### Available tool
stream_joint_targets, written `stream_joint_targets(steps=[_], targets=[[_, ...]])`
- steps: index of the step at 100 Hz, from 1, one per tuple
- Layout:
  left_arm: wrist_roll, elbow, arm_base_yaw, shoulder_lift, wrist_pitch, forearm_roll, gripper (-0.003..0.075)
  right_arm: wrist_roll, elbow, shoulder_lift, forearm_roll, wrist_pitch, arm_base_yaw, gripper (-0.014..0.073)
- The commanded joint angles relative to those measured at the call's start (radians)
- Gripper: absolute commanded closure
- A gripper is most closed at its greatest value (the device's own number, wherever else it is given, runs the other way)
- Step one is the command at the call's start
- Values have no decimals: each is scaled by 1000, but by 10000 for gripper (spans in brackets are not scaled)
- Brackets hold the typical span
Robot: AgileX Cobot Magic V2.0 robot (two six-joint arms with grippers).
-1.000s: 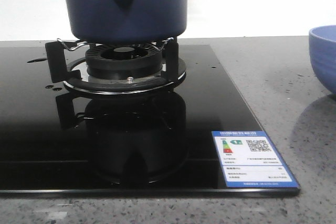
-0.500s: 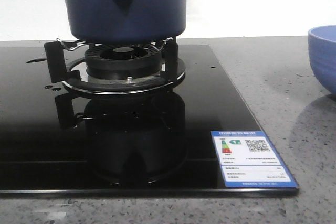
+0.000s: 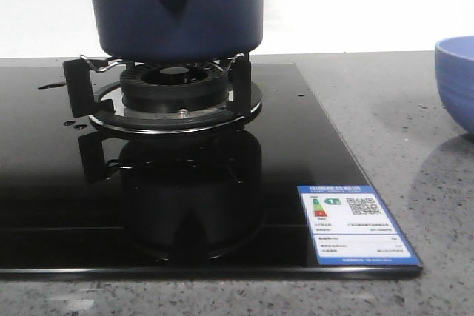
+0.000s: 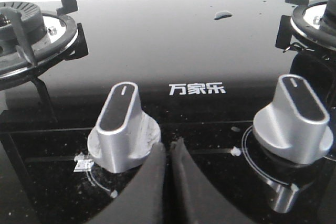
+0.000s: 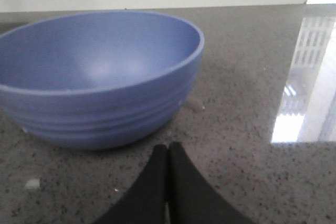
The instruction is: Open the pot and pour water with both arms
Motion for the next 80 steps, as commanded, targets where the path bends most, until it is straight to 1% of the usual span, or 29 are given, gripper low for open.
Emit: stream_joint_targets(steps=[1,16,80], targets=[[-11,36,2,-27,-52,-9,741,3,25,-25,-16,-5,-7,657],[-11,36,2,-27,-52,-9,741,3,25,-24,-16,62,-9,657],[-11,36,2,-27,-52,-9,741,3,25,-24,-16,53,-9,657]])
